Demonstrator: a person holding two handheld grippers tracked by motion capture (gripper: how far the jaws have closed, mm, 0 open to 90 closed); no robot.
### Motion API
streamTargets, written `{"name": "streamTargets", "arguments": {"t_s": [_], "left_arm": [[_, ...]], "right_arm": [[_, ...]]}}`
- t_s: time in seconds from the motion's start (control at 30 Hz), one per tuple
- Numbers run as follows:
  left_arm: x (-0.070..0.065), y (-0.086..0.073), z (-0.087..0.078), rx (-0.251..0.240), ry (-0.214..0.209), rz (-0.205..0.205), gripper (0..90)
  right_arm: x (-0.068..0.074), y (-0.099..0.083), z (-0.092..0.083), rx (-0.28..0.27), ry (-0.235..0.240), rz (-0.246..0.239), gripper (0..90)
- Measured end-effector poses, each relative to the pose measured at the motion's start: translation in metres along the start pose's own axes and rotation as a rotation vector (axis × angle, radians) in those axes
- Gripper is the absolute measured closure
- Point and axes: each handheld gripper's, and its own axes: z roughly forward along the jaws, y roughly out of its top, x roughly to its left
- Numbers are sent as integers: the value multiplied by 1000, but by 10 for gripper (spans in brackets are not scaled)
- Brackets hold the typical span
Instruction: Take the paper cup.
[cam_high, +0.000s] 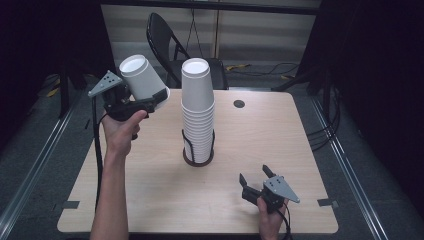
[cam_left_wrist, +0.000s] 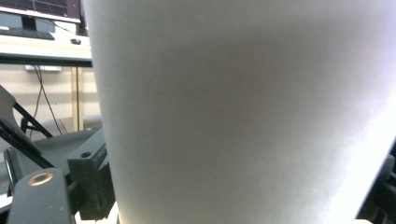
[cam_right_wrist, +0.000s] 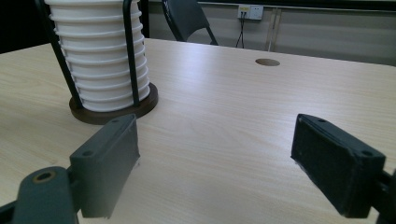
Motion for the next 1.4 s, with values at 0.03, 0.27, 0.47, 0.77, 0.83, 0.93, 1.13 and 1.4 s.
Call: {"name": "streamTargets", "arguments": {"t_s": [0.03, 0.27, 0.47, 0.77, 0.83, 0.93, 1.13, 1.4], "left_arm": [[0, -3, 0, 8, 1, 8, 134], [-3, -22, -2, 42, 4, -5, 134], [-8, -44, -6, 67, 28, -13, 134], [-16, -69, -22, 74, 16, -59, 135], [-19, -73, -24, 85, 4, -72, 135], [-25, -79, -27, 102, -2, -75, 135], [-42, -92, -29, 136, -29, -82, 136], [-57, -120, -25, 180, -71, -119, 136]], "right_arm": [[0, 0, 0, 1, 0, -2, 144], [6, 1, 3, 30, 36, -29, 136], [12, 2, 6, 48, 43, -58, 142], [39, 4, 12, 41, 131, -83, 169], [45, 4, 13, 32, 139, -66, 160], [52, 4, 14, 25, 162, -62, 191], [64, 5, 14, -1, 176, -72, 262], [77, 9, 15, -25, 226, -92, 326]]}}
